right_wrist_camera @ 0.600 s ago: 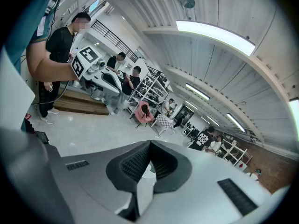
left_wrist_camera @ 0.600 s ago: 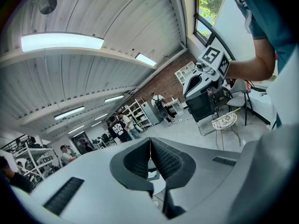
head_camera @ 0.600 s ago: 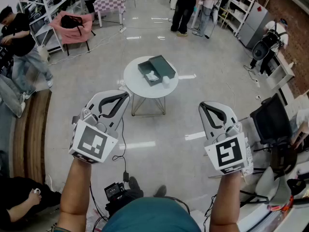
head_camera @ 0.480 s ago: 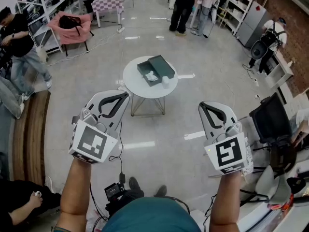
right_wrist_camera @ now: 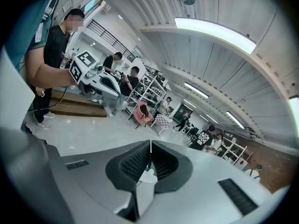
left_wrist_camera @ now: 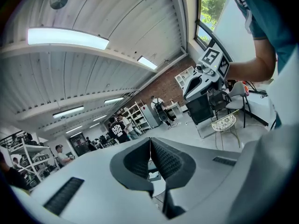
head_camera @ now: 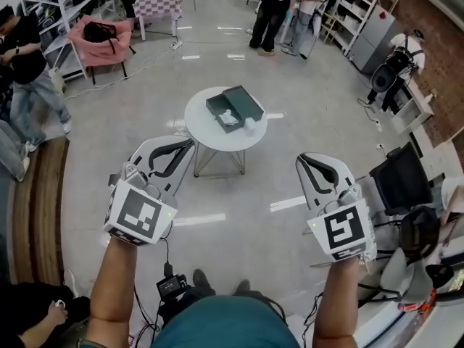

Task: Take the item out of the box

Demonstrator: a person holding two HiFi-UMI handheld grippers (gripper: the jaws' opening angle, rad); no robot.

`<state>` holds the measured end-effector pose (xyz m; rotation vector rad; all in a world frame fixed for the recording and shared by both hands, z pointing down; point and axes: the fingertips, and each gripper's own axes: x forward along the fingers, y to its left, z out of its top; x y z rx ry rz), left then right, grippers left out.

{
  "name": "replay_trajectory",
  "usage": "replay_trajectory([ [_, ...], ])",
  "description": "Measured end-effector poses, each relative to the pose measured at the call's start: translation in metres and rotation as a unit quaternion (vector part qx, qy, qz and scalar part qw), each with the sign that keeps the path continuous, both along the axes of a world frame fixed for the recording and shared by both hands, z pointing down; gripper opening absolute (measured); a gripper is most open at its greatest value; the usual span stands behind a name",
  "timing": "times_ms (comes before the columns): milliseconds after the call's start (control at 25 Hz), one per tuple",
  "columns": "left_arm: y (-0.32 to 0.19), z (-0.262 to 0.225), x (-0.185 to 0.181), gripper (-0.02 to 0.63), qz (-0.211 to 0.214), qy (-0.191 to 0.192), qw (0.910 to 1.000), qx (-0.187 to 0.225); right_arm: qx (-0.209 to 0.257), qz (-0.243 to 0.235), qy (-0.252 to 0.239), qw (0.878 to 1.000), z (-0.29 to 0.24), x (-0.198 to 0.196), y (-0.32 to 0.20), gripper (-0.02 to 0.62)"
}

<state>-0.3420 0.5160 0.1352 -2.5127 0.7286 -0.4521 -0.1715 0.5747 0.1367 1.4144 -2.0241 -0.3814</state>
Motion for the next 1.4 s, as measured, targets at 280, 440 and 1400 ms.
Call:
replay_trajectory([
  [280, -0.041, 0.018, -0.040, 0.020, -0.011, 0.009, 0.9998, -0.013, -0.001, -0.013, -0.008, 1.000, 0.009, -0.040, -0.044, 0.040],
  [440, -0.065, 0.037, -0.030, 0.020, -0.029, 0.001, 0.9994, -0.017, 0.003, -0.031, -0.012, 0.999, 0.026, -0.026, -0.075, 0.040],
  [1400, -0.245, 0.033, 0.255, 0.020, -0.135, -0.057, 0.9891, -0.014, -0.006, -0.146, -0.071, 0.987, 0.040, 0.256, -0.299, 0.040],
])
